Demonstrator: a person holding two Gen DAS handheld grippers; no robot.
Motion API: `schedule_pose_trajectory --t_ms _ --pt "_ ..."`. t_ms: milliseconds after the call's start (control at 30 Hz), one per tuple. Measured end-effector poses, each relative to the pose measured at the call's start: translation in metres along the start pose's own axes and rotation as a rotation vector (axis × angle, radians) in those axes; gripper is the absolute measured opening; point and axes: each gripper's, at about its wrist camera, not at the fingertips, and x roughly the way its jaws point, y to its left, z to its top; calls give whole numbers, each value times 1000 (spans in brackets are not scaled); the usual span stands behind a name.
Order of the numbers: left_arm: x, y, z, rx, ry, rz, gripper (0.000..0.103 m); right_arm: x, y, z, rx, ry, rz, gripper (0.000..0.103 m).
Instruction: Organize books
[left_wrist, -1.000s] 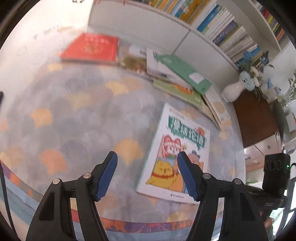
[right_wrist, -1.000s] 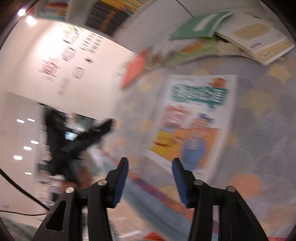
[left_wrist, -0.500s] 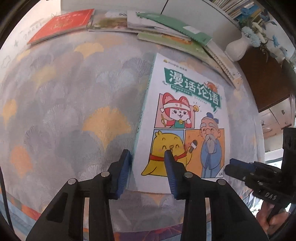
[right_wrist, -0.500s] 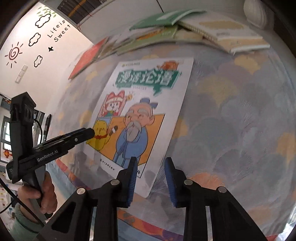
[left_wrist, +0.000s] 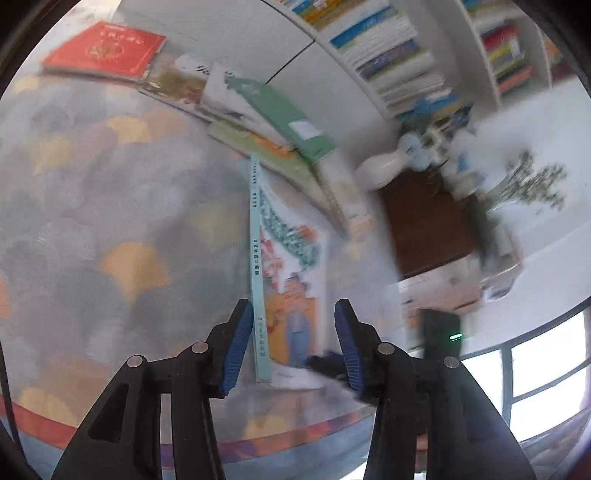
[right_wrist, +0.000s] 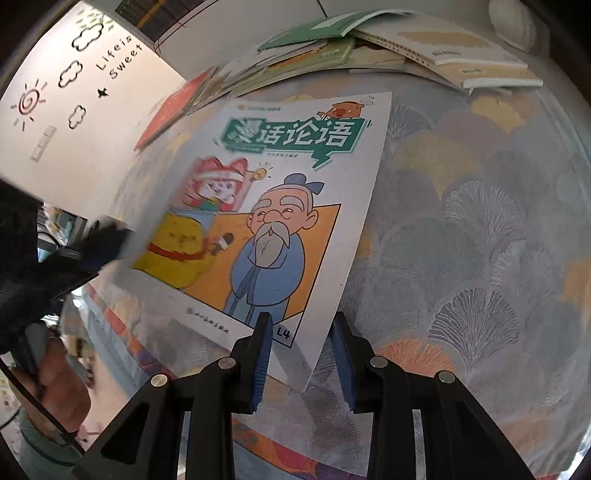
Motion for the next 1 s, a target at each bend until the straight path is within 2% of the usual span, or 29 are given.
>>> schedule_pose_trajectory --t_ms 33,100,133,167,267,333,467,533,600,700,767,867,933,1000 --pt "6 -2 -1 16 2 37 42 0 -2 0 4 0 11 32" --pt "21 -1 -6 54 26 163 42 0 -4 0 12 3 31 32" --pt "29 1 -9 71 39 227 36 0 -5 1 12 3 36 32" --pt "35 4 -12 80 55 252 32 0 -5 1 10 4 39 32" --pt "45 12 -18 52 52 294 32 -1 -7 0 12 2 48 32" --pt "36 15 -18 8 23 254 26 -3 -10 -1 29 1 63 32" --pt "35 16 -9 -65 24 134 26 -10 -27 1 70 7 103 35" --pt "39 4 -11 -23 34 147 26 -11 -35 2 122 8 149 41" --pt "46 -4 -15 19 53 179 26 -11 -40 2 162 5 175 41" --pt "54 -5 -18 12 62 207 25 -13 -42 1 167 3 174 41" --pt "49 -2 -18 -29 38 186 15 -13 -41 0 172 1 167 41" --pt "37 7 -13 -184 22 35 12 -14 -41 0 203 12 174 43" --pt "36 8 -7 -239 40 -34 12 -13 -46 1 261 33 242 58" --pt "39 14 -3 -313 76 -104 12 -10 -59 -4 351 56 349 63"
